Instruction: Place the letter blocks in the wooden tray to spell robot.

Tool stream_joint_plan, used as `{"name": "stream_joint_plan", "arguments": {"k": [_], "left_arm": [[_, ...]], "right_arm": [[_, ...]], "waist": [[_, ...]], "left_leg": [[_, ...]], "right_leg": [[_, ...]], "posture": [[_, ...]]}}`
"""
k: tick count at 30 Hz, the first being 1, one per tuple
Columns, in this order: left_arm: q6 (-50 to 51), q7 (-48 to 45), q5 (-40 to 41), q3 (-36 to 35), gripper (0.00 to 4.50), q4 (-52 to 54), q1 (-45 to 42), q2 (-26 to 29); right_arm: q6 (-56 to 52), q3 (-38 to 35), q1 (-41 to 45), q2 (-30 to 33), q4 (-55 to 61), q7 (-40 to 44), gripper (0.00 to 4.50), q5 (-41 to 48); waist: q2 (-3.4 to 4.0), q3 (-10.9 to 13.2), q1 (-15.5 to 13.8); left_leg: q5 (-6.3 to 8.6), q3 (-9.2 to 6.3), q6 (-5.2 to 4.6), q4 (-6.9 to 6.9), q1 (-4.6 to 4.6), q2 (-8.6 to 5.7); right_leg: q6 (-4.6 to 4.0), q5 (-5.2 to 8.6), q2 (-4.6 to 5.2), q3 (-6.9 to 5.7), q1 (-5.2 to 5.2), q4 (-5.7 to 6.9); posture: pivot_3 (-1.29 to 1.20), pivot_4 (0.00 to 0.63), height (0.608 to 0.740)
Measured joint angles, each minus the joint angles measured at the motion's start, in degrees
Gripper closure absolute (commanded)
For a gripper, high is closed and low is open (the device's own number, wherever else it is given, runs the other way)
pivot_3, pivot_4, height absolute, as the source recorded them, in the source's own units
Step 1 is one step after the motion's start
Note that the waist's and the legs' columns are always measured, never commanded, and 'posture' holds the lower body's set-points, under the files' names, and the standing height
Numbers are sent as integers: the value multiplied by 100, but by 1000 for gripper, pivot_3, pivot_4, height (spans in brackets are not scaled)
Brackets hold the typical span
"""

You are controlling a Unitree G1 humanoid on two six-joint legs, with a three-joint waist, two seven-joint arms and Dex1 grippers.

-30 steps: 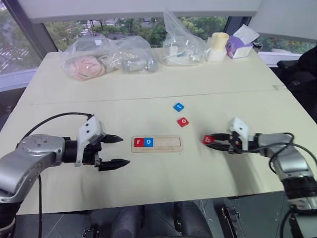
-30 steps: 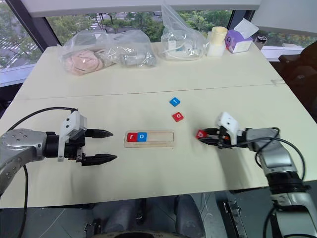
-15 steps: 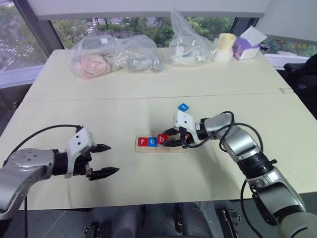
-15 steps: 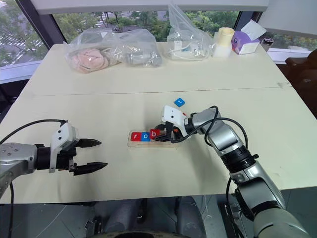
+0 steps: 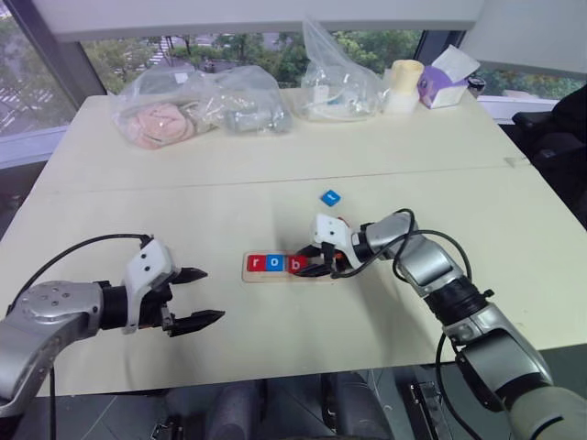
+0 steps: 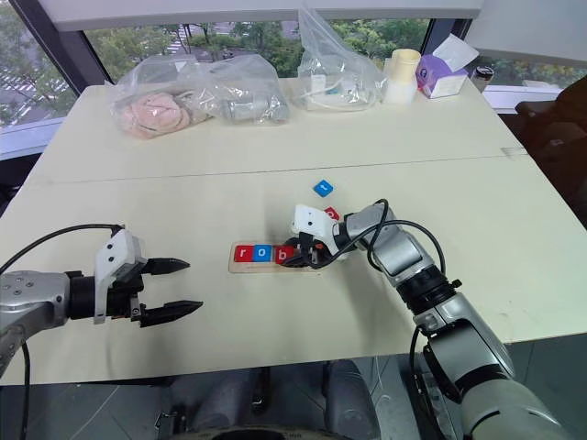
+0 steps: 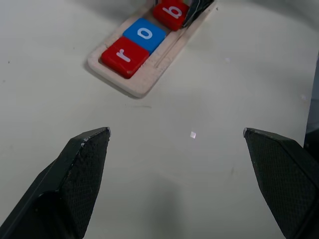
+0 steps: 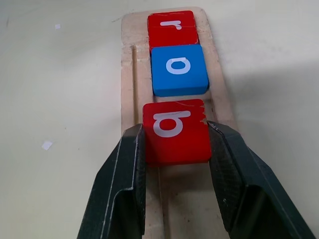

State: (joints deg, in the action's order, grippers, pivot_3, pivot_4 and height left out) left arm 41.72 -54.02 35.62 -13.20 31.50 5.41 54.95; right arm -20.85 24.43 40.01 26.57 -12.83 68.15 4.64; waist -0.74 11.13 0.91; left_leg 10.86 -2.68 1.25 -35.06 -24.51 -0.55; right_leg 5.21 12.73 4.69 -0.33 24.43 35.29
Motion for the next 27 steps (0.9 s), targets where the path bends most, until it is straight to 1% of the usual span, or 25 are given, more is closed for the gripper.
{"name": "stream_joint_plan", "arguments": {"k": [11, 15, 16, 17, 18, 23, 27], "left_arm": [[-1, 116, -12, 130, 0, -82, -247, -106], [-1, 153, -12, 177, 0, -99, -298, -127], [-1, 161, -12, 191, 0, -99, -299, -134], [-1, 165, -12, 205, 0, -100, -299, -136], [-1, 169, -12, 221, 0, -100, -298, -137], [-3, 181, -12, 229, 0, -105, -300, -152], [-6, 187, -15, 243, 0, -129, -346, -171]], "right_arm": [[178, -18, 115, -288, -302, -157, 3326, -119], [199, -27, 127, -323, -332, -142, 1227, -116], [198, -25, 127, -330, -333, -142, 814, -119], [197, -24, 126, -330, -336, -146, 235, -123], [197, -25, 126, -329, -337, -150, 21, -127], [233, -98, 124, -319, -326, -287, 21, -138], [7, -427, 112, -283, -34, -432, 21, -15]], "waist": [[0, 0, 6], [0, 0, 6], [0, 0, 6], [0, 0, 6], [0, 0, 6], [0, 0, 4], [0, 0, -4]], "left_leg": [[0, 2, 0, -1, 4, 1], [0, 3, 0, -1, 4, 1], [0, 3, 0, -1, 4, 1], [0, 3, 0, -1, 4, 1], [0, 3, 0, -1, 4, 1], [0, 3, 0, -1, 4, 0], [0, 3, 0, -1, 4, 1]], "right_leg": [[-5, -3, -11, 0, 0, 4], [-5, -4, -11, 0, 0, 4], [-5, -4, -11, 0, 0, 5], [-5, -4, -11, 0, 0, 5], [-5, -4, -11, 0, 0, 5], [-5, -4, -11, 0, 0, 5], [-5, -4, -11, 0, 0, 5]], "posture": [[0, 150, 740], [0, 150, 740], [0, 150, 740], [0, 150, 740], [0, 150, 740], [0, 150, 740], [0, 150, 740]]}}
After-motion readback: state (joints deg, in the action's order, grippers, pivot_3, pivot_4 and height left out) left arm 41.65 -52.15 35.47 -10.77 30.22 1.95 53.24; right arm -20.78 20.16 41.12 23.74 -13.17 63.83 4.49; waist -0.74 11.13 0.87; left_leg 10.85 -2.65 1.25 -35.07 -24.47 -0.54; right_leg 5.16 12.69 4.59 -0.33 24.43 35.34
